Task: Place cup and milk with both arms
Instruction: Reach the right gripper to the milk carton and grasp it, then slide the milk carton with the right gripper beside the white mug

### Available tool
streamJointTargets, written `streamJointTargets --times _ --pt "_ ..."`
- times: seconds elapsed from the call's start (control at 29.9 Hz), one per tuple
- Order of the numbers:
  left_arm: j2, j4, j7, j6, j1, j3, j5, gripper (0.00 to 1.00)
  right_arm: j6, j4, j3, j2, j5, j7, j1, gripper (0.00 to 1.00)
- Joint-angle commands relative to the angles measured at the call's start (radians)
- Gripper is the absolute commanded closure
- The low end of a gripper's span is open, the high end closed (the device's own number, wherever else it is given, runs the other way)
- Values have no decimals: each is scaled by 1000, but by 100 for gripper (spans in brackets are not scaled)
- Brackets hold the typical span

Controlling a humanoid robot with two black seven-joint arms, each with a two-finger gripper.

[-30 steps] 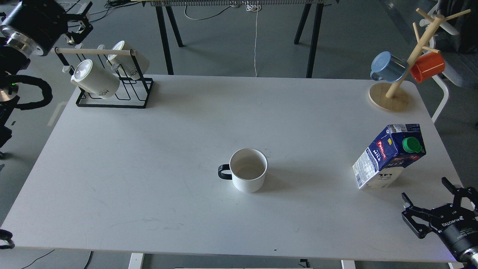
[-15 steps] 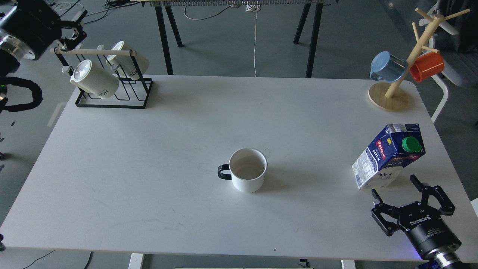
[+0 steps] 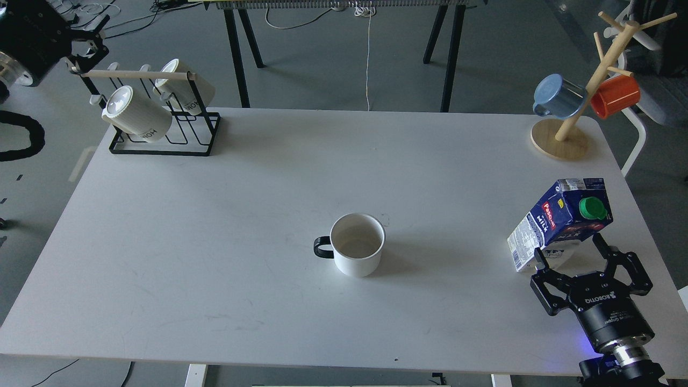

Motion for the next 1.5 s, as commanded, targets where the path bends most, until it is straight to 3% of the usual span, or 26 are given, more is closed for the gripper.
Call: streamJointTargets --times 0.0,0.7,0.8,0.97,1.04,1.47 --pt "1 0 0 0 1 0 1 1 0 -1 3 10 0 0 0 1" --pt "13 1 -2 0 28 2 1 1 0 -41 31 66 -6 -2 75 4" --pt "13 1 -2 0 28 2 -1 1 0 -47 30 71 -8 -2 80 9" --pt "12 1 -5 0 28 2 -1 1 0 -45 31 88 -54 -2 87 44" --pt "13 1 -6 0 28 2 1 1 0 -44 33 97 -58 -2 87 52" --pt "12 1 -2 0 34 2 1 1 0 127 -27 157 -89 -6 70 52"
